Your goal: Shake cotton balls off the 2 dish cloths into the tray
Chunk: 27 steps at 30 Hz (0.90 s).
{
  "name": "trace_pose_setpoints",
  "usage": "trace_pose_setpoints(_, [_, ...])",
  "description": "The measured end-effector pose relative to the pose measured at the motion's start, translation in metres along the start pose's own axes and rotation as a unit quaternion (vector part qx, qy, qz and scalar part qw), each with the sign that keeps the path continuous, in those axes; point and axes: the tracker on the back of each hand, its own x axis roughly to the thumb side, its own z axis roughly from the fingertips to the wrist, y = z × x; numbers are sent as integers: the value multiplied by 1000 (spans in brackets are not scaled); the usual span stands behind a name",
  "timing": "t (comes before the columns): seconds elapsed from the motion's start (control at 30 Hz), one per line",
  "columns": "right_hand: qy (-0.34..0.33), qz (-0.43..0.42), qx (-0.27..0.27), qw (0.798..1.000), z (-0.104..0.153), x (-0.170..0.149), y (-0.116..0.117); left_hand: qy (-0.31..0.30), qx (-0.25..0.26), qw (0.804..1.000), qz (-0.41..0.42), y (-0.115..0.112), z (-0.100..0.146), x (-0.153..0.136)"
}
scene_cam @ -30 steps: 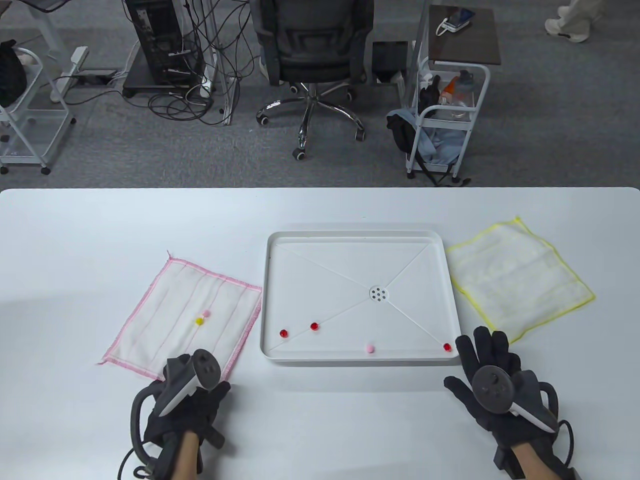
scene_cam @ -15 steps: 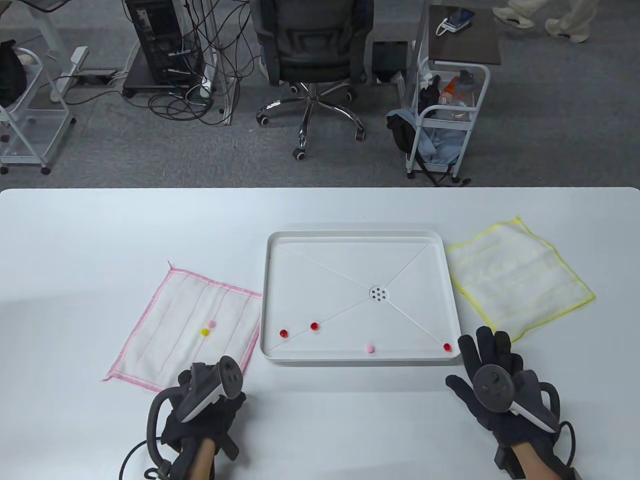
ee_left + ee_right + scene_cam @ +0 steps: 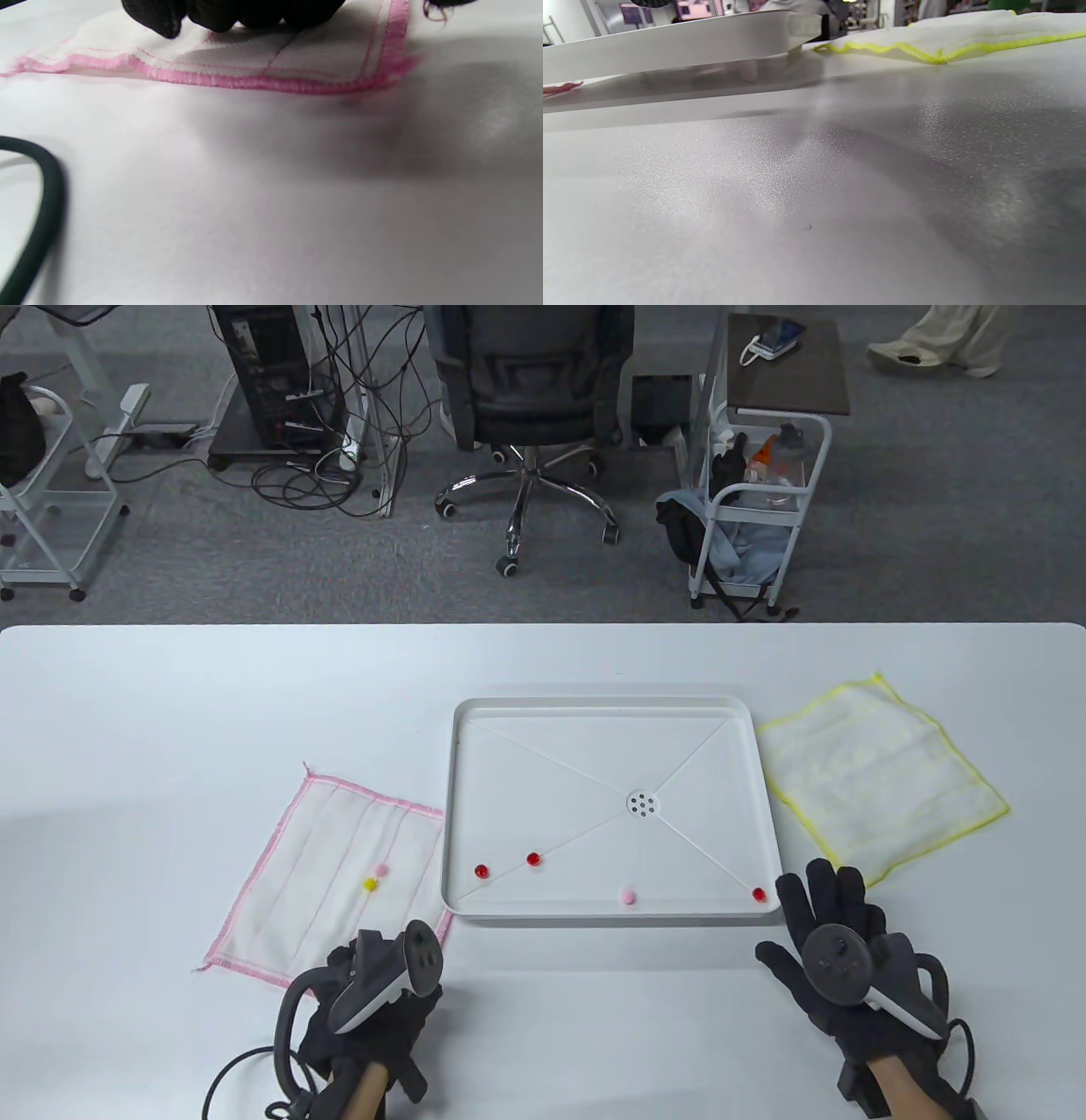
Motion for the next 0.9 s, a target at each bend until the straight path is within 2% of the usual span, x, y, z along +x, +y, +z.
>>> trace_pose_setpoints(0.43, [4,2,4,1000,-1,0,1,-19,8,999,-41,-1,9,20])
trace_pose_setpoints(0.9, [3,2,5,1000,-1,-1,2,-48,13,998,-40,-1,15,29])
